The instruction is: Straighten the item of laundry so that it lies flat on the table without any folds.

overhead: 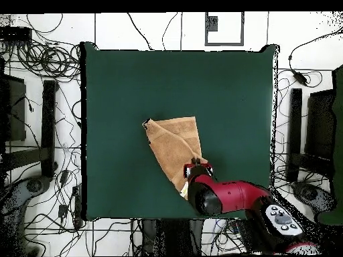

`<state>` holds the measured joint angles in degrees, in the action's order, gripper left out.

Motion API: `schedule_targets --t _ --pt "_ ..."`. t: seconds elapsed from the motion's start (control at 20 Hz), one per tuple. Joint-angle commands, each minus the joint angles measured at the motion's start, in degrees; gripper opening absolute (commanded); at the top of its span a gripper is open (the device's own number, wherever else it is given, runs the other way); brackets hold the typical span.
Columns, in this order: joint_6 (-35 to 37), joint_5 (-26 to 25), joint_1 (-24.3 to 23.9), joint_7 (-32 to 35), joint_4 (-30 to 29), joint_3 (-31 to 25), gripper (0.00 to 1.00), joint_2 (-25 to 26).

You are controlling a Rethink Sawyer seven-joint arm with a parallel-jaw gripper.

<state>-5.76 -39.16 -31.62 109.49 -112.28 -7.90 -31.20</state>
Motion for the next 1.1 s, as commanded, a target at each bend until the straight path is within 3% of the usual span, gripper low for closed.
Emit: schedule_targets --t 0.05,0.75,1.1 --pt "7.7 4.5 2.0 6.1 -5.0 -5.3 0.0 -5.9" --pt "7.6 7.4 3.1 6.6 -5.6 -6.5 0.0 -5.9" --pt "2.0 11.4 9.6 11.3 -6.5 -2.7 0.0 -3.5"
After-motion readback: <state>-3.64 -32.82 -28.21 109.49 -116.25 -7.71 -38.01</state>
